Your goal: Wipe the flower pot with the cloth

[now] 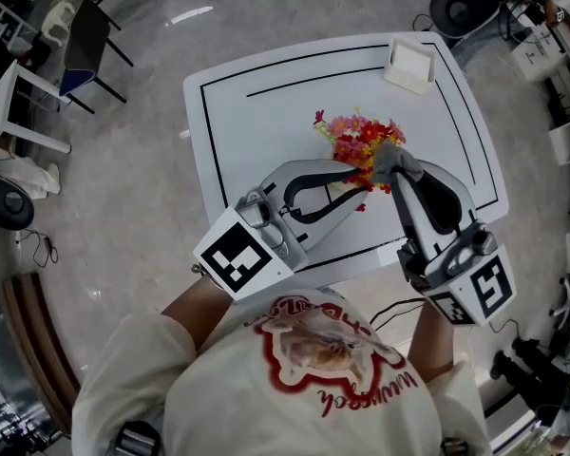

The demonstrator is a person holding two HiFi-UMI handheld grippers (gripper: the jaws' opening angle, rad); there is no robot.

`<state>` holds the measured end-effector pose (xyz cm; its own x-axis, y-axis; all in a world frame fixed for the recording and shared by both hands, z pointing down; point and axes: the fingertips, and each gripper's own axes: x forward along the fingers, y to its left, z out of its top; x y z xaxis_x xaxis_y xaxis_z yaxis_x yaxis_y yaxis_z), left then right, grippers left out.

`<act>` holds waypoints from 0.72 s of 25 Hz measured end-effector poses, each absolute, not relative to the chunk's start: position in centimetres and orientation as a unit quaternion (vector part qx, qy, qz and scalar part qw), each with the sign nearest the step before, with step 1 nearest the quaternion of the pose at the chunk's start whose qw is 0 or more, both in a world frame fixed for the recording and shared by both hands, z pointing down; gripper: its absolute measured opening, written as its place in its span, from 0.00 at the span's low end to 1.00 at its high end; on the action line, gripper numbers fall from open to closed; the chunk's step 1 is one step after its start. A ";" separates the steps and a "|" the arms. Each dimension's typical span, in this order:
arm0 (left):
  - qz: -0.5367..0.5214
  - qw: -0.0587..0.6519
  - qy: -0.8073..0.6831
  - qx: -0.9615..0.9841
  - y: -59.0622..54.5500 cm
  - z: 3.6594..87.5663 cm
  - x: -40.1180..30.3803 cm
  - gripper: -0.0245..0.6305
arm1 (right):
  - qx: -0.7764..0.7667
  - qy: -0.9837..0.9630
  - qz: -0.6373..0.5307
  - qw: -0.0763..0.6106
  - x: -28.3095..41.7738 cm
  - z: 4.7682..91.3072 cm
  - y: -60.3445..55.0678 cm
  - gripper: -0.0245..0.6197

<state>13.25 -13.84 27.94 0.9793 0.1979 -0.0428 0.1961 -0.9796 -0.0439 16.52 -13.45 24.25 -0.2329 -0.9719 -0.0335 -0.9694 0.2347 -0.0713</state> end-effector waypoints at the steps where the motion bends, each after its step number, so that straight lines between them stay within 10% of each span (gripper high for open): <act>1: 0.024 0.012 -0.087 -0.996 -14.4 28.0 13.2 0.11 | -0.632 0.775 -0.008 0.022 17.3 24.2 -13.3 0.10; 18: 0.001 -0.016 0.005 -1.000 -20.3 30.3 13.4 0.10 | -0.678 0.734 0.001 -0.044 28.0 30.1 -14.0 0.10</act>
<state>13.41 -20.31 30.28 1.0000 -0.0096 -0.0014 -0.0096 -0.9995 0.0310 27.99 -14.02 30.06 -0.0761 -0.9951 0.0636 -0.9949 0.0800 0.0607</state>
